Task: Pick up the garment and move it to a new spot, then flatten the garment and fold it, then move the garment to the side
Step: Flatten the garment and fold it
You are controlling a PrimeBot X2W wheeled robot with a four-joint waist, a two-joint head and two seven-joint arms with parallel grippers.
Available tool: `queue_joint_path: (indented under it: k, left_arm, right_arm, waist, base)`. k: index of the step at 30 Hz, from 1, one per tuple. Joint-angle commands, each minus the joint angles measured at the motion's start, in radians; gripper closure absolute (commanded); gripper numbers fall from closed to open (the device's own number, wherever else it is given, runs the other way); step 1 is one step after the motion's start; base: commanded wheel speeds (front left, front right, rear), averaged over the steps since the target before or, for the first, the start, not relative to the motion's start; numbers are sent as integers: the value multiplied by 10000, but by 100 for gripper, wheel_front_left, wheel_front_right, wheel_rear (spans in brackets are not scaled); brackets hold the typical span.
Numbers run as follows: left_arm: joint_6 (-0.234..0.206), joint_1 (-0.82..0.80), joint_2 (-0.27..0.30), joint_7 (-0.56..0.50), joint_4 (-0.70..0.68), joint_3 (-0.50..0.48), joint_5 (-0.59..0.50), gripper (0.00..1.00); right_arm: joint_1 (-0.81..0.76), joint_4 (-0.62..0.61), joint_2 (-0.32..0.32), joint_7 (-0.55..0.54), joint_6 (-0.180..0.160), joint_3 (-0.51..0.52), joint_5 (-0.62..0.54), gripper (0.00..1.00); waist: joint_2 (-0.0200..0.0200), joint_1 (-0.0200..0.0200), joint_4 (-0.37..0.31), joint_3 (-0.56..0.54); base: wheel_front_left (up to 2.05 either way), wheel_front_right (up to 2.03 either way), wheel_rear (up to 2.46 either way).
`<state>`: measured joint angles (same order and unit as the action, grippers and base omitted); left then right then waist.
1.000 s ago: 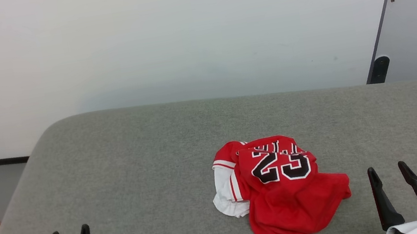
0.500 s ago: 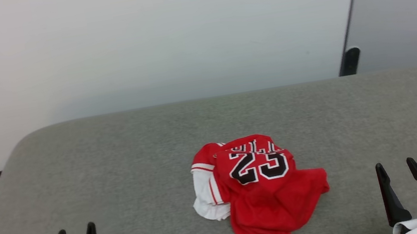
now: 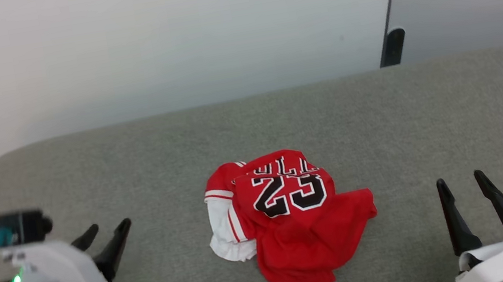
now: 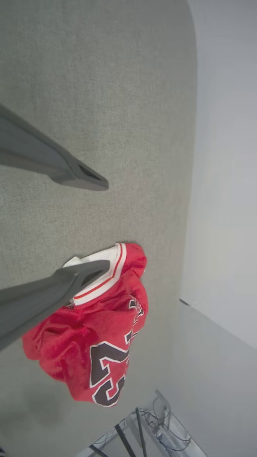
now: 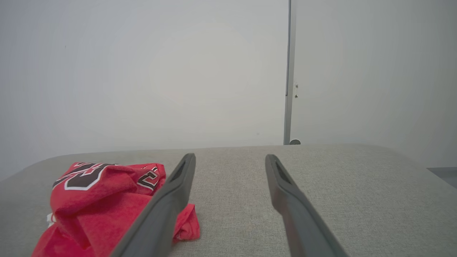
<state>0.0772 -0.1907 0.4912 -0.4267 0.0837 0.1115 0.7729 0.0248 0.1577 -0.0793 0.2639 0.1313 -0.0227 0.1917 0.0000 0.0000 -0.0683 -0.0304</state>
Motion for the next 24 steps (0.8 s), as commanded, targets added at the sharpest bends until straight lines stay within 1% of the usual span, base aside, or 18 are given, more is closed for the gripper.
queue_joint_path:
  k: [1, 4, 5, 7, 11, 18, 24]
  left_arm:
    - [-76, -256, 42, -353, 26, 67, 170, 0]
    - [-477, -927, 180, -1779, 166, 224, 562, 0]
    - [-539, -1098, 212, -2217, 171, 364, 643, 0]
    - [-766, -1424, 278, -2909, 227, 504, 752, 0]
    - [-1128, -1874, 199, -4156, 419, 956, 909, 0]
    - [-1337, -2063, 86, -4609, 942, 1352, 757, 0]
    - [-1113, -2219, 40, -4562, 1410, 1633, 582, 0]
  right_arm:
    - [118, 0, 2, 7, -10, -63, 54, 0]
    - [313, -27, -4, 7, -10, -242, 112, 0]
    - [362, -51, 6, 7, -10, -277, 128, 0]
    - [454, -71, 32, 7, -10, -340, 169, 0]
    - [703, -46, 65, 7, -10, -408, 272, 0]
    - [899, -120, 123, 7, -10, -437, 280, 0]
    - [1048, -133, 150, 7, -10, -460, 316, 0]
  waist:
    - [0, 0, -201, 220]
    - [0, 0, -424, 499]
    - [0, 0, -498, 604]
    - [0, 0, -653, 811]
    - [0, 0, -993, 1253]
    - [0, 0, -1378, 1724]
    - [0, 0, -1553, 1995]
  base:
    - [0, 0, 0]
    - [0, 0, 0]
    - [0, 0, 0]
    - [0, 0, 0]
    - [0, 0, 0]
    - [0, 0, 0]
    - [0, 0, 0]
